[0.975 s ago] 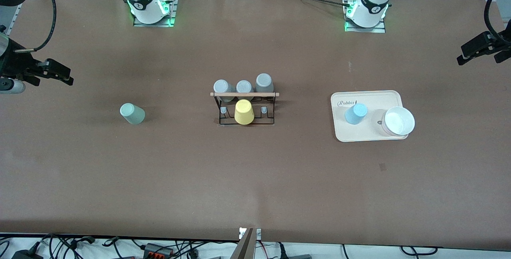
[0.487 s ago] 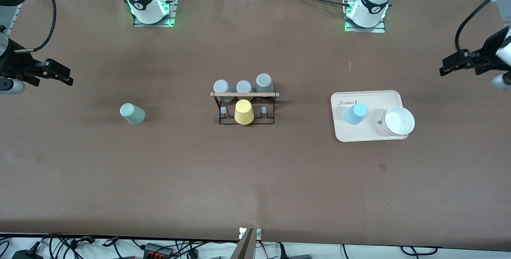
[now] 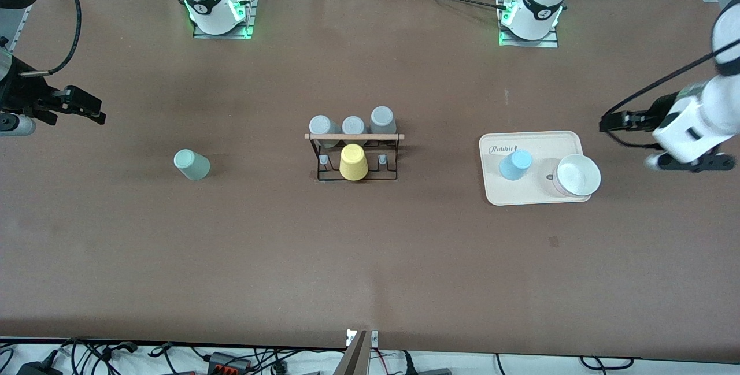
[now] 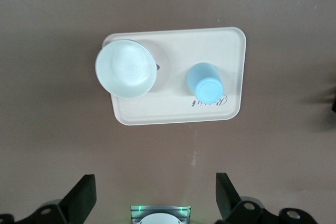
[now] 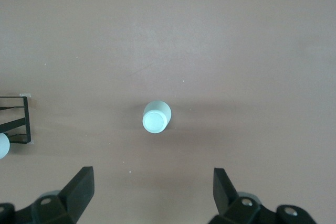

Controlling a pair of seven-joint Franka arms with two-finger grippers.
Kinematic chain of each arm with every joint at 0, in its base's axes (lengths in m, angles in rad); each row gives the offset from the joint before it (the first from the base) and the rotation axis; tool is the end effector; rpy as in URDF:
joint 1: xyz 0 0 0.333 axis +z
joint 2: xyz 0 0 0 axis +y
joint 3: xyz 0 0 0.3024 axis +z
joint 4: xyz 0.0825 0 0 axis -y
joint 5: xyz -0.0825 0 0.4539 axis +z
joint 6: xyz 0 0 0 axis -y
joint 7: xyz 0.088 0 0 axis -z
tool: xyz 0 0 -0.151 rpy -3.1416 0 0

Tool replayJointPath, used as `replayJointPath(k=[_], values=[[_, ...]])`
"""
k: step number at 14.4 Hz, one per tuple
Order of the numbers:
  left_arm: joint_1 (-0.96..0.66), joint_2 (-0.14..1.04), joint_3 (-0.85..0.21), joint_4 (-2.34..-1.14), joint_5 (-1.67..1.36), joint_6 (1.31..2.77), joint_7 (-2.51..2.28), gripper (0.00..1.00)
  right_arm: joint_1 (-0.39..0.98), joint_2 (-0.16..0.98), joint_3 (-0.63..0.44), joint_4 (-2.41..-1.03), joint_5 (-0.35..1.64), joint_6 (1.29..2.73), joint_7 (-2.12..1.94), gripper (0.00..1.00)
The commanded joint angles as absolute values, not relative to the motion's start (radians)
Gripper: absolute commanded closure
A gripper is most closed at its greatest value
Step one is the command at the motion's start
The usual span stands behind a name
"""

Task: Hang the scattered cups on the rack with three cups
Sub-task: 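Reach the left gripper down over the light blue cup on the tray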

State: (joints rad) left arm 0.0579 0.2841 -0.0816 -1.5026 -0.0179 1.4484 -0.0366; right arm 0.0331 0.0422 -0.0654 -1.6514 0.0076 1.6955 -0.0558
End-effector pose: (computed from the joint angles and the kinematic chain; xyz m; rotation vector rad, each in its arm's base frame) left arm 0.6577 -0.0145 0.4125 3.0663 0.0201 -0.5239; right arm 0.6438 -0.0192 0.5072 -3.1367 -0.0355 -0.0035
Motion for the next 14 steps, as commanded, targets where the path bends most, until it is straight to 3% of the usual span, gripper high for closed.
replayJointPath(k=[1,6,14], values=[[0.057,0.353,-0.095,-1.517,-0.014,1.477,-0.049,0.00,0.037,0.029,-0.063,-1.667,-0.002,1.706,-0.049,0.00],[0.057,0.341,-0.198,-1.750,-0.021,1.741,-0.217,0.00,0.034,0.046,-0.064,-1.663,-0.003,1.698,-0.055,0.00],[0.055,0.261,-0.244,-2.121,-0.020,2.208,-0.256,0.00,0.028,0.046,-0.064,-1.661,-0.002,1.704,-0.054,0.00]])
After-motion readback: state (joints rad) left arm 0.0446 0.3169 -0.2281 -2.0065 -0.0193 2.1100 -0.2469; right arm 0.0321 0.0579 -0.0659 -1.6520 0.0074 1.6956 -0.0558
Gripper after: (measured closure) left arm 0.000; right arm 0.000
